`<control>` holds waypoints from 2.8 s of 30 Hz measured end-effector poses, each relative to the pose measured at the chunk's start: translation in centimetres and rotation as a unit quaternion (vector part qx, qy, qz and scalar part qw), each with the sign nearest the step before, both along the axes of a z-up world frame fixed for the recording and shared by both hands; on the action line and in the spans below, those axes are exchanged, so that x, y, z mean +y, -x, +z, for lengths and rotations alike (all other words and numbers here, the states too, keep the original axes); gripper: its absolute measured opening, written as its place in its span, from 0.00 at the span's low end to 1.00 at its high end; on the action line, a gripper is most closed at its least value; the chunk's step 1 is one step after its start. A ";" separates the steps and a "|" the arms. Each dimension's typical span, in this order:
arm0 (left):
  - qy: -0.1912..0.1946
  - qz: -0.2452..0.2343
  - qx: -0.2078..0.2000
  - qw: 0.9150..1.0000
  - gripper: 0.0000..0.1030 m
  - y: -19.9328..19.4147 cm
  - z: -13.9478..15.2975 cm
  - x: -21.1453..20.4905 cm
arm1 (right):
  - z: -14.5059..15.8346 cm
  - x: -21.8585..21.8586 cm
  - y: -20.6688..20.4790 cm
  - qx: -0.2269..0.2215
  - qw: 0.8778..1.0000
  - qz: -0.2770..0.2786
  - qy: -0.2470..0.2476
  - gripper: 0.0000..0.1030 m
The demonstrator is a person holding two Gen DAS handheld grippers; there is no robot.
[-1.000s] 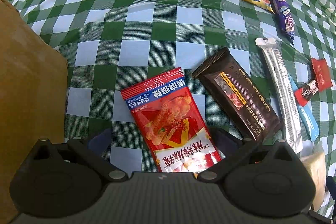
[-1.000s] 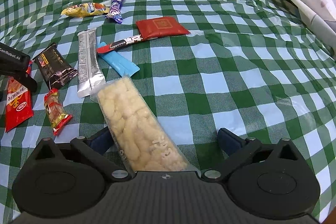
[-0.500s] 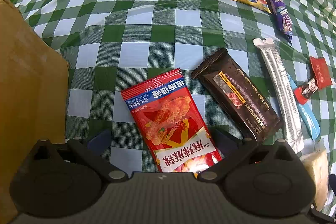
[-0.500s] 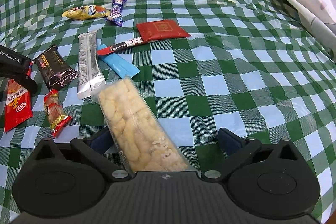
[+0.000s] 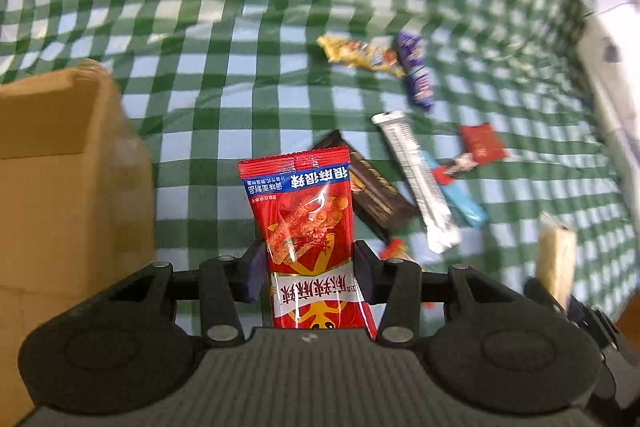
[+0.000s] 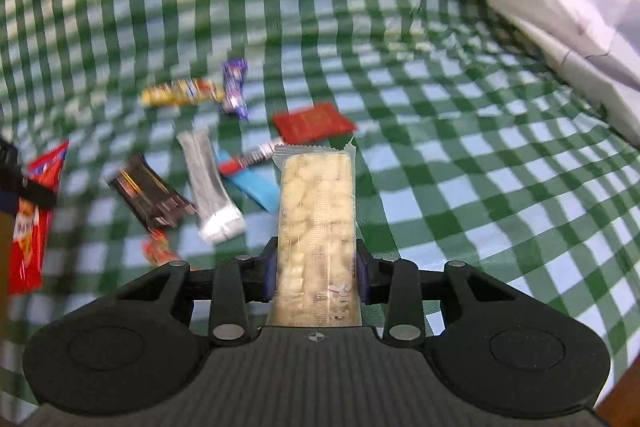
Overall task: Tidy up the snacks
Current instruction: 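Grasp the red spicy-strip packet with left tool while right tool grasps the clear puffed-snack bag, then carry both packets over the box and release them inside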
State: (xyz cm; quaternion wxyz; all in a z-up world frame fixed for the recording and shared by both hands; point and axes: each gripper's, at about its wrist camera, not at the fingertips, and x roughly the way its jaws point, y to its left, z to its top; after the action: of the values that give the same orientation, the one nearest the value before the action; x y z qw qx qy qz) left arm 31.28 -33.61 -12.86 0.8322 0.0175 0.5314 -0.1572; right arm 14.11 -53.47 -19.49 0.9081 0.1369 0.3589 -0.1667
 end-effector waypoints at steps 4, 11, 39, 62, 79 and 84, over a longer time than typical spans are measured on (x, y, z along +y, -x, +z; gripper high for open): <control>0.029 -0.008 -0.016 0.999 0.49 4.4 4.4 3.0 | 4.2 2.8 2.5 -0.039 0.999 0.005 -0.022 0.37; 0.002 0.007 -0.068 0.998 0.49 13.0 9.8 11.8 | 9.8 12.6 6.6 -0.061 0.992 0.081 -0.070 0.37; 0.052 0.097 -0.128 0.986 0.49 28.7 12.5 31.7 | 16.6 36.2 15.7 -0.029 0.963 0.269 0.004 0.37; 0.061 0.112 -0.152 0.980 0.49 20.4 13.5 32.6 | 17.3 35.1 7.9 -0.027 0.962 0.269 0.027 0.37; 0.016 0.114 -0.088 0.990 0.49 9.5 7.1 30.7 | 12.3 34.5 -2.6 0.021 0.965 0.260 -0.021 0.37; 0.001 0.112 -0.070 0.991 0.49 7.9 5.1 30.1 | 10.4 34.5 -4.0 0.037 0.964 0.262 -0.030 0.37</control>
State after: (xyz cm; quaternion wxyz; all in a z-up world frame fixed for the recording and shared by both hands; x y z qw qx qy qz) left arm 23.37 -3.50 -7.74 0.8799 -0.0320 0.4699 -0.0622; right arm 18.13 -18.93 -9.05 0.9016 0.0587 0.4204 0.0832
